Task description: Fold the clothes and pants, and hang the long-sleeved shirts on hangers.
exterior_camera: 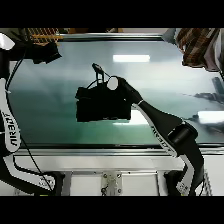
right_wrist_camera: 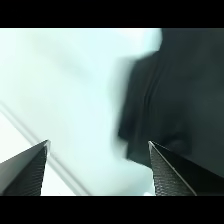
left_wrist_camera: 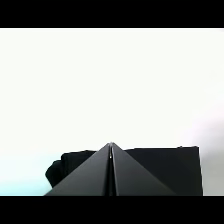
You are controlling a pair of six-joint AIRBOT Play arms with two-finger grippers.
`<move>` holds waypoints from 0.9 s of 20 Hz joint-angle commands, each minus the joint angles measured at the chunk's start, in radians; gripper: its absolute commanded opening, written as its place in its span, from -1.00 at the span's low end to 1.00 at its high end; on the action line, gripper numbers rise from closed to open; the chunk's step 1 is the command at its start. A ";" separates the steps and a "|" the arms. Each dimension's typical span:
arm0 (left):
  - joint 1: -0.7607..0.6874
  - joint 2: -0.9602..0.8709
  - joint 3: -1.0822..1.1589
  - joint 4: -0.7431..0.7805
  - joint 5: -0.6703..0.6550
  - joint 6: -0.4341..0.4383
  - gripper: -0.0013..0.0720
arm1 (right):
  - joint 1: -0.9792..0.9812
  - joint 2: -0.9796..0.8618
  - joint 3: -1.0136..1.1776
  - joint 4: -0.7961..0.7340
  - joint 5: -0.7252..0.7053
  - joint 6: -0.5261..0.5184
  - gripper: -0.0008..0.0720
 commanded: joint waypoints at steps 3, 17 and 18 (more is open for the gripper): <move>0.026 0.053 -0.001 0.030 -0.037 0.002 -0.94 | -0.030 0.025 -0.008 0.107 -0.082 -0.147 0.89; -0.259 0.367 -0.646 0.088 0.173 0.045 -0.93 | -0.714 0.251 -0.708 0.107 0.202 -0.314 0.90; -0.270 0.367 -0.652 0.088 0.172 0.045 -0.93 | -0.704 0.218 -0.708 0.193 0.202 -0.362 0.89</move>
